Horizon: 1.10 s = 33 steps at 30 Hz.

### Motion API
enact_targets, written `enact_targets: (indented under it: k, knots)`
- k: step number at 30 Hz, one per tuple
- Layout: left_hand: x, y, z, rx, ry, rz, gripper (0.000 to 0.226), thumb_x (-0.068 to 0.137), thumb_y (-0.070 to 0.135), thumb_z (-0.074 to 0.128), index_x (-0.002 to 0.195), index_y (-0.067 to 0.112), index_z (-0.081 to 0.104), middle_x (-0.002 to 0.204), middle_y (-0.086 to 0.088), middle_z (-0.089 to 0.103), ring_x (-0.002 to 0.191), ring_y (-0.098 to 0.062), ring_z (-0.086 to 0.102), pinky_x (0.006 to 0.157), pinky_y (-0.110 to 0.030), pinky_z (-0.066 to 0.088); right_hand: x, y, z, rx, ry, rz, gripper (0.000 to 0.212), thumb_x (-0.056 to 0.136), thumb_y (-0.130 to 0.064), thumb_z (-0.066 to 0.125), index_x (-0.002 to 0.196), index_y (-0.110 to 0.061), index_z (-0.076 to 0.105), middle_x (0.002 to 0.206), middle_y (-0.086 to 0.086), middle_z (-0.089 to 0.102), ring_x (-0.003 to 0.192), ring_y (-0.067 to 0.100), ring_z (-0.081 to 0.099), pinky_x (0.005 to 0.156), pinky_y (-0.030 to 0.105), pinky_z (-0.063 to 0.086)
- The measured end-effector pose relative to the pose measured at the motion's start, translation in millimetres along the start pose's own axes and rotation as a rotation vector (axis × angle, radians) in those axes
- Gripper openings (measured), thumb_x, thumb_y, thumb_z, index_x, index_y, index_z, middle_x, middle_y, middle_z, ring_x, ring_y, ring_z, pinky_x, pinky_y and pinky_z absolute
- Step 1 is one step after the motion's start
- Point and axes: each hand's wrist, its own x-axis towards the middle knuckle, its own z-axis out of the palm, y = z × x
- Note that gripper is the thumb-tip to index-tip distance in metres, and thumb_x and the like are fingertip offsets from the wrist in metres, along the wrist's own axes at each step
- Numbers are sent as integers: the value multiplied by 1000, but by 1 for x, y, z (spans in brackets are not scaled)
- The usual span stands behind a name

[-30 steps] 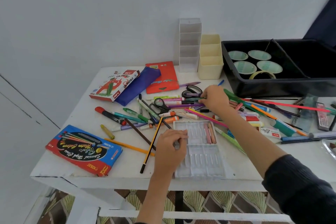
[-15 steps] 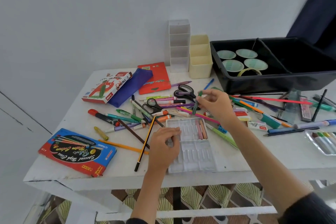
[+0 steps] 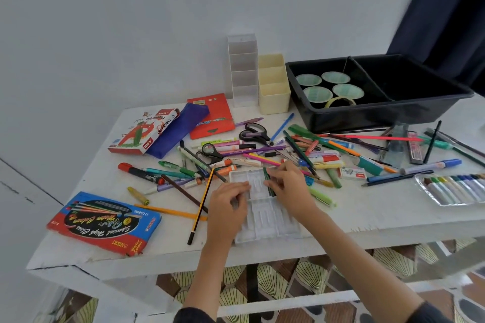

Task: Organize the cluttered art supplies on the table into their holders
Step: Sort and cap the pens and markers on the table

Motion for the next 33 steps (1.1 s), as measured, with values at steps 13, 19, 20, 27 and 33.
enact_targets:
  k: [13, 19, 20, 27, 33]
  knots:
    - [-1, 14, -5, 160, -59, 60, 29, 82, 9, 52, 103, 13, 72, 106, 1, 70, 103, -11, 60, 92, -25, 37, 11, -19, -6, -332, 11, -107, 24, 94, -19, 44, 92, -7, 64, 96, 7, 53, 97, 22, 48, 85, 32, 38]
    - [18, 21, -27, 159, 137, -34, 28, 82, 2, 54, 104, 8, 71, 103, -5, 70, 100, -20, 61, 90, -36, 47, 53, -46, 20, -64, -74, -100, 16, 87, -20, 60, 100, -14, 69, 89, 6, 61, 93, 21, 54, 83, 34, 44]
    - [20, 19, -32, 165, 154, -63, 26, 84, 2, 56, 106, 8, 70, 103, -5, 70, 100, -20, 60, 90, -34, 46, 59, -48, 26, -71, -100, -106, 18, 87, -23, 61, 102, -16, 69, 91, 6, 61, 95, 22, 54, 84, 35, 43]
    - [25, 3, -56, 126, 169, -257, 30, 87, 3, 55, 114, 11, 65, 108, -3, 65, 99, -1, 45, 85, -10, 30, 72, -58, 52, -224, -131, -130, 24, 88, -25, 62, 111, -18, 65, 106, 7, 52, 105, 21, 46, 89, 34, 42]
    - [30, 0, -56, 96, 181, -283, 32, 87, 3, 54, 116, 12, 65, 106, 1, 62, 99, -4, 48, 86, -16, 35, 67, -62, 44, 66, -37, -58, 11, 83, -12, 67, 93, -9, 66, 88, 4, 59, 87, 16, 54, 79, 27, 46]
